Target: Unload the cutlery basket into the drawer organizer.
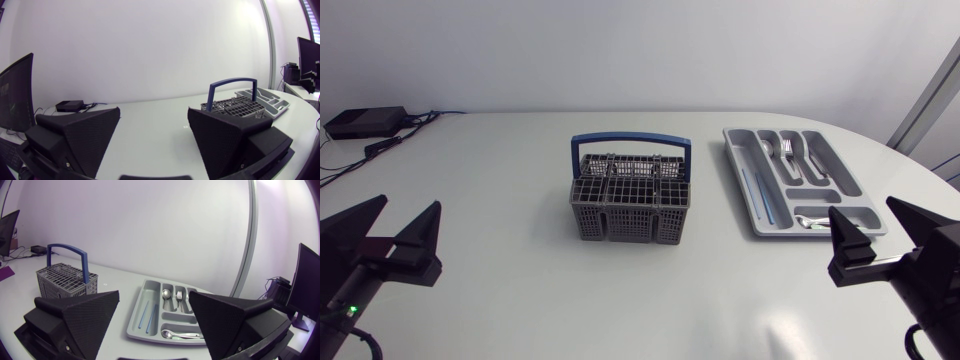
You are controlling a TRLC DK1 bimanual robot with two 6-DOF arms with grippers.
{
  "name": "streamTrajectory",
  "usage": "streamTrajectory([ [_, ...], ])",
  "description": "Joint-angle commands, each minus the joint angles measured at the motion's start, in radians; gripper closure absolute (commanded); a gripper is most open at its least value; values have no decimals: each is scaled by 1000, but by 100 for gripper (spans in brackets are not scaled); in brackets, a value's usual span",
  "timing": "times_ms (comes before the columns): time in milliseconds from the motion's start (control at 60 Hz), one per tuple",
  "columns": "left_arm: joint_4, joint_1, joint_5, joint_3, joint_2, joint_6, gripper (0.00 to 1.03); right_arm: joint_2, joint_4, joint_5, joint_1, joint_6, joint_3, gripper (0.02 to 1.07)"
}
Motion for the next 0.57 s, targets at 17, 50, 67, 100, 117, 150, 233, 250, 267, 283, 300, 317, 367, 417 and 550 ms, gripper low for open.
streamTrajectory([
  [17,4,12,-9,-56,-39,-49,5,-53,-12,26,12,75,-53,7],
  [50,3,13,-11,-69,-51,-56,5,-69,-14,32,14,89,-64,7],
  [67,3,14,-11,-76,-57,-60,5,-78,-15,36,16,96,-70,7],
  [100,3,15,-12,-89,-69,-68,5,-95,-17,42,18,110,-81,7],
  [117,3,16,-13,-95,-75,-72,5,-103,-19,46,19,117,-86,7],
  [150,2,17,-14,-109,-86,-79,5,-120,-21,52,22,132,-97,7],
  [233,2,20,-17,-140,-114,-97,4,-160,-26,68,28,165,-124,7],
  [250,2,20,-17,-140,-114,-97,4,-160,-26,68,28,165,-124,7],
  [267,2,20,-17,-140,-114,-97,4,-160,-26,68,28,165,-124,7],
  [283,2,20,-17,-140,-114,-97,4,-160,-26,68,28,165,-124,7],
  [300,2,20,-17,-140,-114,-97,4,-160,-26,68,28,165,-124,7],
  [317,2,20,-17,-140,-114,-97,4,-160,-26,68,28,165,-124,7],
  [367,2,20,-17,-140,-114,-97,4,-160,-26,68,28,165,-124,7],
  [417,2,20,-17,-140,-114,-97,4,-160,-26,68,28,165,-124,7],
  [550,2,20,-17,-140,-114,-97,4,-160,-26,68,28,165,-124,7],
])
